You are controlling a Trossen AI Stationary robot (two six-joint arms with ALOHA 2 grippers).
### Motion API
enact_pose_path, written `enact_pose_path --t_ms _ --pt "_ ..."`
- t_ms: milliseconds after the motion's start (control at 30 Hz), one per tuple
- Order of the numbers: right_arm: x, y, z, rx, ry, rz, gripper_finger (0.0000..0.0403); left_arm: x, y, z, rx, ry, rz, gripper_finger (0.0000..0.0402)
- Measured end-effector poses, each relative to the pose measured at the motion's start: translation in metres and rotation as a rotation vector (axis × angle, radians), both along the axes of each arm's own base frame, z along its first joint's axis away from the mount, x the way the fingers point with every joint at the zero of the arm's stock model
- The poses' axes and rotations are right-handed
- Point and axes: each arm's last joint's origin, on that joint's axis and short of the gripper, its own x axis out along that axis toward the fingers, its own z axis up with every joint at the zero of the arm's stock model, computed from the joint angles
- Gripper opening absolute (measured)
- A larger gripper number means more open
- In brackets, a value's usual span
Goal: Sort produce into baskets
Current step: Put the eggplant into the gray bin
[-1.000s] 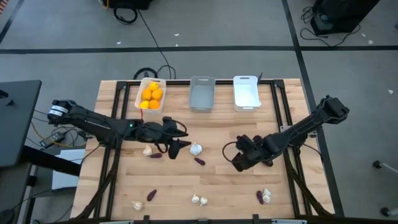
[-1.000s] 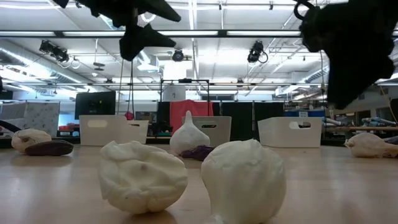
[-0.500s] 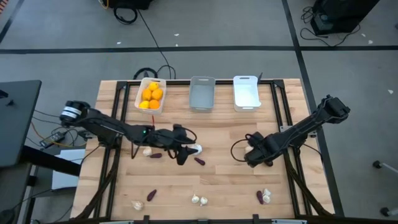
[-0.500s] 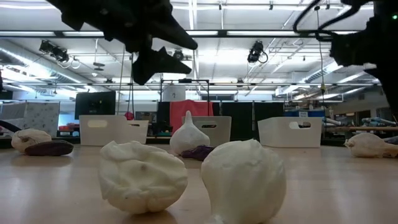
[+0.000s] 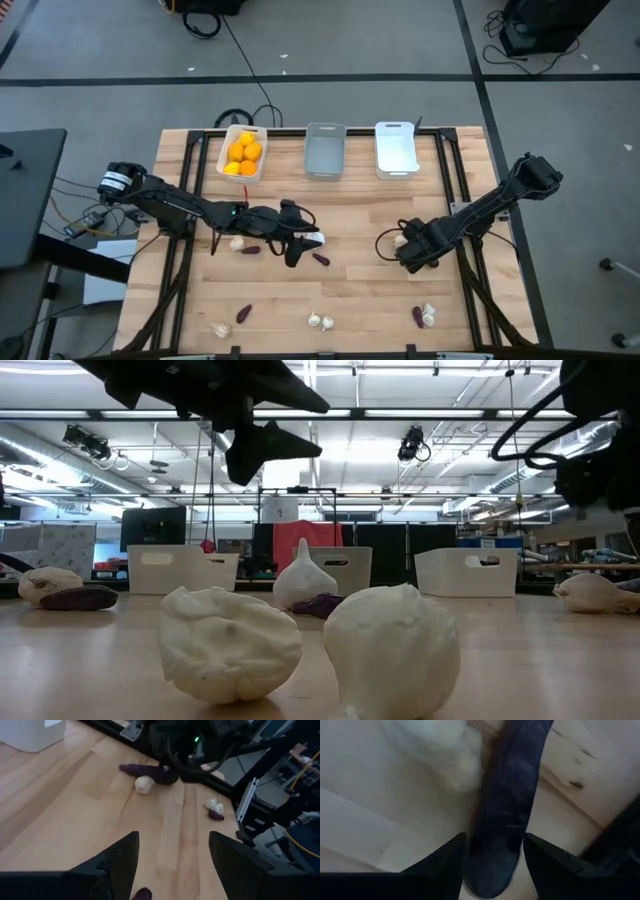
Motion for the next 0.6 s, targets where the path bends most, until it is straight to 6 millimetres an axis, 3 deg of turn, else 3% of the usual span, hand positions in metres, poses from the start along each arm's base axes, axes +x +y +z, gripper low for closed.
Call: enact_pose_path --t_ms 200,333,433,600 --pt "-0.004 -0.002 -0.010 -0.011 -0.006 -0.024 0.0200 0.000 0.002 0.000 -0.051 0.007 0.026 0.0245" --pt "-0.005 -0.002 -0.010 -0.007 0.005 -0.026 0.0163 0.001 0.009 -0.001 -0.101 0.014 0.066 0.0245" --pt "0.000 0.000 -0.003 0.003 -0.009 -0.028 0.0128 0.002 0.016 -0.001 -0.122 0.017 0.096 0.0245" --pt "0.014 0.002 0.017 -0.013 -0.082 -0.036 0.0126 0.000 0.034 -0.010 -0.198 0.127 0.093 0.0245"
